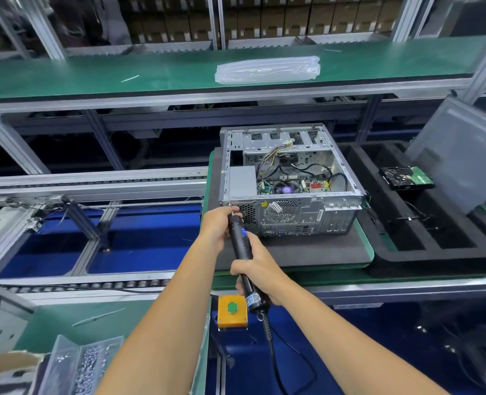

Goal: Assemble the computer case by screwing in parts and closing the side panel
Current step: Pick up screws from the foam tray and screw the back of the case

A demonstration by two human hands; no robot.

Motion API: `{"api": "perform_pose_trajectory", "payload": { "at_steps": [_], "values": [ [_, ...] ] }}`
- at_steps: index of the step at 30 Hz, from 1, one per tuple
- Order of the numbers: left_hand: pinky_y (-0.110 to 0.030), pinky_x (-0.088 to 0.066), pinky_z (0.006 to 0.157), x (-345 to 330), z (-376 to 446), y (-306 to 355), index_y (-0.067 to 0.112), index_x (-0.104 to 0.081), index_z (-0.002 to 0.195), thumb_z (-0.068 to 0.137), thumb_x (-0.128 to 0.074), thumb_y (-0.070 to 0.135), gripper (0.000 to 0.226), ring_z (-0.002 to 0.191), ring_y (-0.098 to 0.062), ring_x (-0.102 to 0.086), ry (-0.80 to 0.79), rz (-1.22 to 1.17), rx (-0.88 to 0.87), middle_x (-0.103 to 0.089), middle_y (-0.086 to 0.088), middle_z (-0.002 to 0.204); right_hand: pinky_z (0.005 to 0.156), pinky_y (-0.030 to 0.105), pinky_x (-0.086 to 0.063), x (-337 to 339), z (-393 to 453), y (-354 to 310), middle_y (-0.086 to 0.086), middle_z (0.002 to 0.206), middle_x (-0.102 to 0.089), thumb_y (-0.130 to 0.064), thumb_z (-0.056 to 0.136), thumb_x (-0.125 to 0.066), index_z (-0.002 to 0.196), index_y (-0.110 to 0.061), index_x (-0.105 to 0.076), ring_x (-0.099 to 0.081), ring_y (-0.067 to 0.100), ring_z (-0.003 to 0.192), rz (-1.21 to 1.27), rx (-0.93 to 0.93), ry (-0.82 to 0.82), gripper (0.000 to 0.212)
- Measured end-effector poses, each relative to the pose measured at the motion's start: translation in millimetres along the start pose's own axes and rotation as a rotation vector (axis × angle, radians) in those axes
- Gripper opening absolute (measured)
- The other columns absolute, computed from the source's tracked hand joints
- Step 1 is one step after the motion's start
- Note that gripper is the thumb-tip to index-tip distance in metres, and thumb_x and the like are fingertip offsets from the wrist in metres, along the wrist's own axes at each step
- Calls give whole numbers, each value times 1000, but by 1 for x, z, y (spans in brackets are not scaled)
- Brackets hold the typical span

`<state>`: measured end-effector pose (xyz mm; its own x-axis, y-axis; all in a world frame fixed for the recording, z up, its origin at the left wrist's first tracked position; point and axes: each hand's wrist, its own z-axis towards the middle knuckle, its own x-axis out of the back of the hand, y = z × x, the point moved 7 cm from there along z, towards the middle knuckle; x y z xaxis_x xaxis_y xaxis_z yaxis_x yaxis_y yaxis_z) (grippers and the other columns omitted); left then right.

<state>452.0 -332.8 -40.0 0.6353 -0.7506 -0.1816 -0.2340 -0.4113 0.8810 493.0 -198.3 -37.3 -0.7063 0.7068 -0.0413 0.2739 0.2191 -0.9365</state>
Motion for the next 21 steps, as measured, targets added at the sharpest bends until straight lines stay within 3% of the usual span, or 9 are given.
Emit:
{"api": "perform_pose_trajectory", "payload": {
  "at_steps": [3,7,12,17,21],
  "values": [
    [-28,-53,62,-2,3,-1,7,-67,93,92,-48,11,20,70,-17,-62,1,18,2,-69,-7,79,52,33,-52,2,1,-1,17,100,-53,-11,73,-64,131,-42,-33,-59,22,52,1,-5,0,72],
    [-35,-53,76,-2,7,-3,9,-68,88,91,-48,11,20,71,-19,-62,18,31,3,-70,-7,80,53,34,-53,2,1,1,17,101,-54,-11,72,-64,127,-45,-32,-59,23,53,15,-21,1,72],
    [-31,-53,67,-2,9,-2,7,-66,85,91,-48,8,19,68,-20,-60,29,7,6,-67,-7,73,53,33,-53,-2,3,3,17,102,-54,-10,74,-65,130,-46,-33,-60,23,54,33,-23,3,74],
    [-25,-53,56,-1,7,-3,3,-64,86,91,-47,6,18,52,-15,-58,35,-66,23,-65,-5,60,53,33,-52,-9,6,1,13,98,-54,-13,74,-63,135,-38,-34,-60,22,53,10,-16,16,72],
    [-25,-53,55,-1,7,-1,2,-63,85,91,-47,5,18,51,-16,-58,35,-81,22,-64,-5,58,63,38,-54,-10,7,0,11,99,-55,-20,70,-63,133,-36,-36,-59,27,69,-40,-18,64,70]
  ]
}}
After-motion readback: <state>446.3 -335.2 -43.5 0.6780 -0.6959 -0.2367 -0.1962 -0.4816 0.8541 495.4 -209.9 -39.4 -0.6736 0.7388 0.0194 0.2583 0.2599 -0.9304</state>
